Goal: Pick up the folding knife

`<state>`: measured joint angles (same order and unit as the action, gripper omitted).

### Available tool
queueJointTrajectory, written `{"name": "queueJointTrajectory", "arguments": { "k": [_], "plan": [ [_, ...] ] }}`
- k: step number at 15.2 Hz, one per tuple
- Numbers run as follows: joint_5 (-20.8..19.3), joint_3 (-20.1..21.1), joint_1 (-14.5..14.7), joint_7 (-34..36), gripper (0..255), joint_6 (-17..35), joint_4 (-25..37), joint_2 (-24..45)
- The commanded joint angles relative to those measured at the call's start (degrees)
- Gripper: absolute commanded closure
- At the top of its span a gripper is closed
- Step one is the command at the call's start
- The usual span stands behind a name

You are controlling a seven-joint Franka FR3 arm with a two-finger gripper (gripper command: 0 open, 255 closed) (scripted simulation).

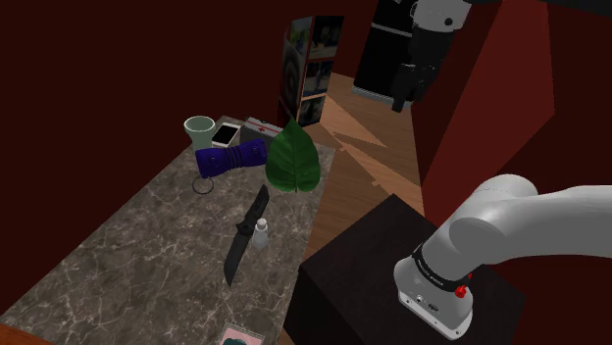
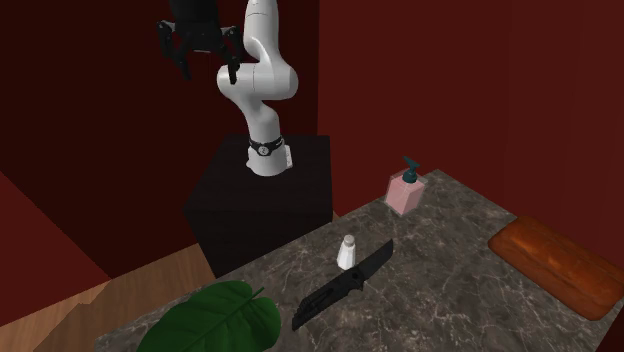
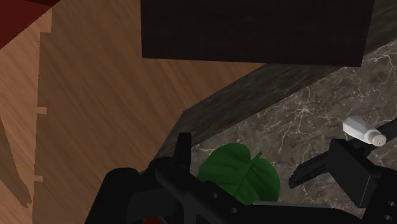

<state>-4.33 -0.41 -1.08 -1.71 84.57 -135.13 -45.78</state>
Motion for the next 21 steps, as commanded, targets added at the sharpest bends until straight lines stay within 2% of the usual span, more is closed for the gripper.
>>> {"name": "queueJointTrajectory", "arguments": {
  "k": [1, 11, 16, 21],
  "plan": [
    [0.0, 0.0, 0.0, 0.0, 0, 0.0, 0.0, 0.0],
    [7.81, 9.07, 1.35, 15.43, 0, 17.3, -13.06, 3.11],
    [11.2, 14.12, 2.08, 22.97, 0, 27.51, -16.38, 9.12],
    [13.19, 19.41, 2.04, 30.73, 0, 38.33, -17.21, 18.16]
  ]
}}
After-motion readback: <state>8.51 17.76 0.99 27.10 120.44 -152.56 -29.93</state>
